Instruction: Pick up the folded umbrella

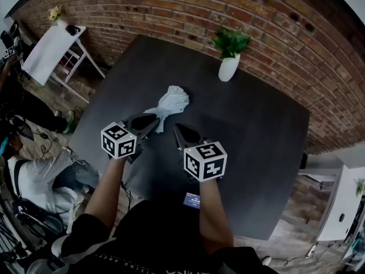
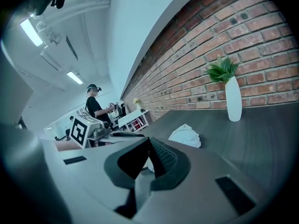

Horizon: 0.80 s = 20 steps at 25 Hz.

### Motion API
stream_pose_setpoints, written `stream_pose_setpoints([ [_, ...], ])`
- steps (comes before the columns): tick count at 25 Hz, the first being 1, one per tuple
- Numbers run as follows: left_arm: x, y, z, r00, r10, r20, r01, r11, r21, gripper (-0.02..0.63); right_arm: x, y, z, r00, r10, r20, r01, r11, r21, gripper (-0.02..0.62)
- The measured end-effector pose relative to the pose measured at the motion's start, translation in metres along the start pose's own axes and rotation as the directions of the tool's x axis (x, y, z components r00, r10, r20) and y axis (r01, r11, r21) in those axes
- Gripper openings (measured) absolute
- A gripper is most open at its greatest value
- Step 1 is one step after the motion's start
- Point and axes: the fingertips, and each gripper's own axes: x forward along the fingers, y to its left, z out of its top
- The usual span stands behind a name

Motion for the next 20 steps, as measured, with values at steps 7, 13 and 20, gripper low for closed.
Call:
stream_pose_setpoints([
  [7, 0.031, 0.043, -0.025, 0.992, 0.044, -0.115, -0.044, 0.999, 0.000, 0.148, 0.024, -0.020, -0.007, 0.999, -0.020, -0.031, 0.021, 0.999, 0.034, 0.009],
  [13, 0.053, 0.072, -0.042, 0.975, 0.090, -0.202, -0.088, 0.996, 0.022, 0.244, 0.040, -0.036, -0.013, 0.998, -0.026, -0.056, 0.029, 0.998, 0.060, 0.009],
  [20, 0.073, 0.091, -0.066, 0.940, 0.122, -0.318, -0.105, 0.992, 0.069, 0.285, 0.054, -0.048, -0.017, 0.996, -0.030, -0.083, 0.037, 0.997, 0.075, 0.009],
])
